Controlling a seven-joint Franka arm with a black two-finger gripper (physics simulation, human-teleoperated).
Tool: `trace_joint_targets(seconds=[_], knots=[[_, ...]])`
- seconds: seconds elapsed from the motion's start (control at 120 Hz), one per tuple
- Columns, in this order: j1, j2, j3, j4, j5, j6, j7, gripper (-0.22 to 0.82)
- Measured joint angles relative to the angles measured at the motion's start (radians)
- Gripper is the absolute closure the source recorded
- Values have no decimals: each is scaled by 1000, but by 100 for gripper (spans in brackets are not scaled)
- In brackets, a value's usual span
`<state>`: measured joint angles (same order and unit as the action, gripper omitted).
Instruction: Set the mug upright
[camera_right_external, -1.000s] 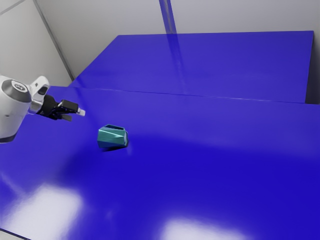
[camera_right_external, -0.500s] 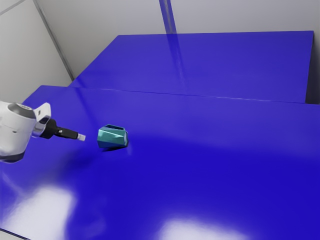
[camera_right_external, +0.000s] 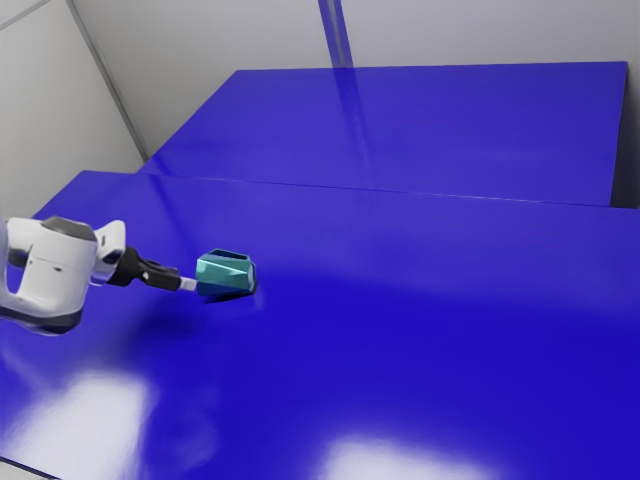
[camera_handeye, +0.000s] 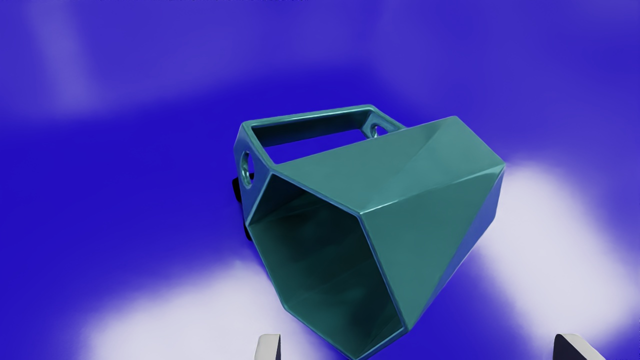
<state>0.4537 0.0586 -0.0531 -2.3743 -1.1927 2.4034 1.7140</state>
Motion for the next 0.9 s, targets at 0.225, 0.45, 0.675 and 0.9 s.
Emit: trace_joint_targets(seconds=[0.225,0.45,0.675,0.9], knots=[[-16,5,1,-25,-40,2,75,1],[-20,32,1,0,-60,15,126,1],[-36,62,0,24,-85,25,161,4],[-50,59,-1,19,-115,16,186,8]])
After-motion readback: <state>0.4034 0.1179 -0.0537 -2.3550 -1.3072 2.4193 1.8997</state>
